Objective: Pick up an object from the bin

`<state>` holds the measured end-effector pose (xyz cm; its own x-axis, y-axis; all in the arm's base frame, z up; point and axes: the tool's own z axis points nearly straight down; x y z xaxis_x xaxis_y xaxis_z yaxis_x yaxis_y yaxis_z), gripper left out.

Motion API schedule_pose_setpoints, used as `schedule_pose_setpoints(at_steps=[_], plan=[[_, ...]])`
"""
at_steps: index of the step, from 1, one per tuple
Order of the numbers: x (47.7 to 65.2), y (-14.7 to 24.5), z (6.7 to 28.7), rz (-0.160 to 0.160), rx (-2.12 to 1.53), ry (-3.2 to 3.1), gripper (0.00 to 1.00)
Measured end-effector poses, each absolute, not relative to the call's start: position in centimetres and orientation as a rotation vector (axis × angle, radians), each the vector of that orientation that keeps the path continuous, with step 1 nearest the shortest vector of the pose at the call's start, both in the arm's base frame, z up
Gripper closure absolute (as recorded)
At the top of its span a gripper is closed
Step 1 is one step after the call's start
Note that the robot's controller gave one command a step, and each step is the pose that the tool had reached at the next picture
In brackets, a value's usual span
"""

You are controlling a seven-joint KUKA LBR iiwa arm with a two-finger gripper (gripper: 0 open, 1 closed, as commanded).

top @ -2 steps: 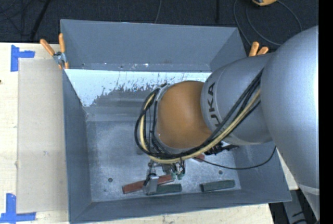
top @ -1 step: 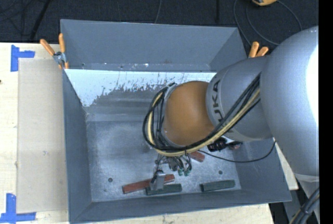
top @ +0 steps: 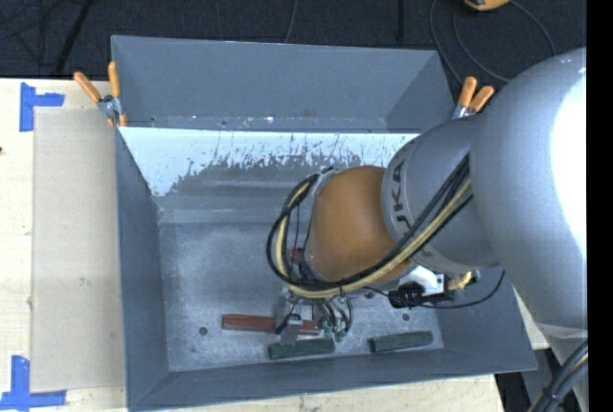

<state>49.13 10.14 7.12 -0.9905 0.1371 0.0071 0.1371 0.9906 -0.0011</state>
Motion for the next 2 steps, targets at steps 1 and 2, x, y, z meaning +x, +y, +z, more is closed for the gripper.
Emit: schedule_pose_setpoints(at_steps=[1,2], plan=[[49.13,10.13,7.12,0.001,-0.217,-3.127,1.00],[49.38,9.81,7.12,-0.004,-0.281,-3.122,1.00]])
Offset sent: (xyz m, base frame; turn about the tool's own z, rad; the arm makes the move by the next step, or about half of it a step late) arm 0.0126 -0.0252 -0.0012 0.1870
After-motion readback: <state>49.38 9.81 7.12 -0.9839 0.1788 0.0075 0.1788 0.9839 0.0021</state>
